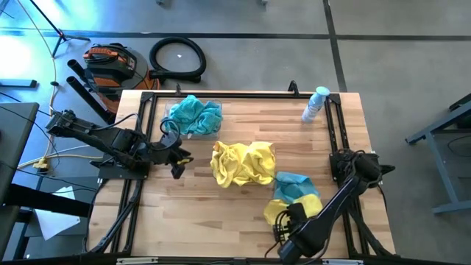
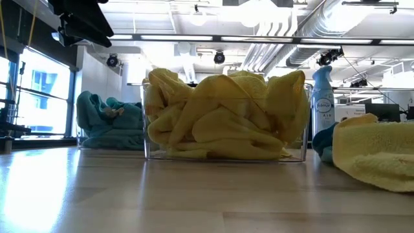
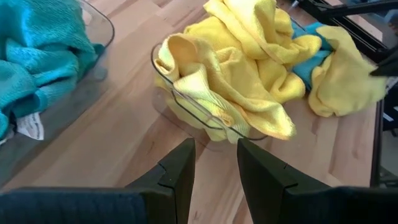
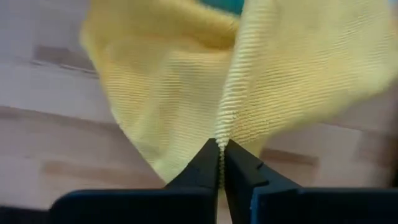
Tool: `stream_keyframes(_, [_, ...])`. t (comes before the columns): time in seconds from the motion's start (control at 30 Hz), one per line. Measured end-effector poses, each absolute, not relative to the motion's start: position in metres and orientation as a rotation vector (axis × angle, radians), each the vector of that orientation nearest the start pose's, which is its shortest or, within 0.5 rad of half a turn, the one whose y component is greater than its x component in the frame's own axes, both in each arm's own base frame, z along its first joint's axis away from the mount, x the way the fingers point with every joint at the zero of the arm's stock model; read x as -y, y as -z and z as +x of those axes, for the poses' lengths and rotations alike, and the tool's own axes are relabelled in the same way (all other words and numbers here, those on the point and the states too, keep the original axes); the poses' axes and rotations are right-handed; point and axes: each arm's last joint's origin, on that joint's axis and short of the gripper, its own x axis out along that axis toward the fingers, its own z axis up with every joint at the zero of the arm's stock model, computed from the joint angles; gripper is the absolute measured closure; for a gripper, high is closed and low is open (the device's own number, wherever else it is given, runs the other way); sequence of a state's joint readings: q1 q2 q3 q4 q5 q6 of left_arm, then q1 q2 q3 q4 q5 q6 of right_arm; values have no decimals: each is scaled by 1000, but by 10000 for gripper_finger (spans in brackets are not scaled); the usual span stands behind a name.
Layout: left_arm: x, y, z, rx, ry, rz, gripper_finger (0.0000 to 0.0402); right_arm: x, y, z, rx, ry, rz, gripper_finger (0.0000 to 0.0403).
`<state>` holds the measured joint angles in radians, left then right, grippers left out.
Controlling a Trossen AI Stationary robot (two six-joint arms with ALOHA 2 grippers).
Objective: Sort microfiber towel by color & place in baskets
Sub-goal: Put the yellow towel into the bottom transparent bin
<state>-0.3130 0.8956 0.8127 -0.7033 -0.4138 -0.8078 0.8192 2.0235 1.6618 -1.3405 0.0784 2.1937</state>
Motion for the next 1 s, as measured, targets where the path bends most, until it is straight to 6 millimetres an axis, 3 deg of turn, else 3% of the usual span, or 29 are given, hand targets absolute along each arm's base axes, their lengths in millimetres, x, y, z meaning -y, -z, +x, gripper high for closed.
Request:
stream_keyframes(0.13, [42,-282,166,-661,-349,-477,291,-269,-262,256,-1168,1171,883,398])
stream_keyframes(0.27, [42,-282,166,-667,-338,-455,291,-265,-307,261,-919,944,856,400])
stream_keyframes(0.4, [42,-282,166,-671,-334,-442,291,-250,-341,271,-609,844,783,401])
stream_keyframes(0.57, [43,-281,165,-692,-300,-426,291,-222,-378,291,-390,801,608,402])
stream_keyframes(0.77, [43,-281,165,-700,-277,-373,291,-177,-399,318,-397,843,438,402])
stream_keyframes(1.0, [43,-281,165,-711,-256,-312,291,-130,-389,351,-458,919,356,402])
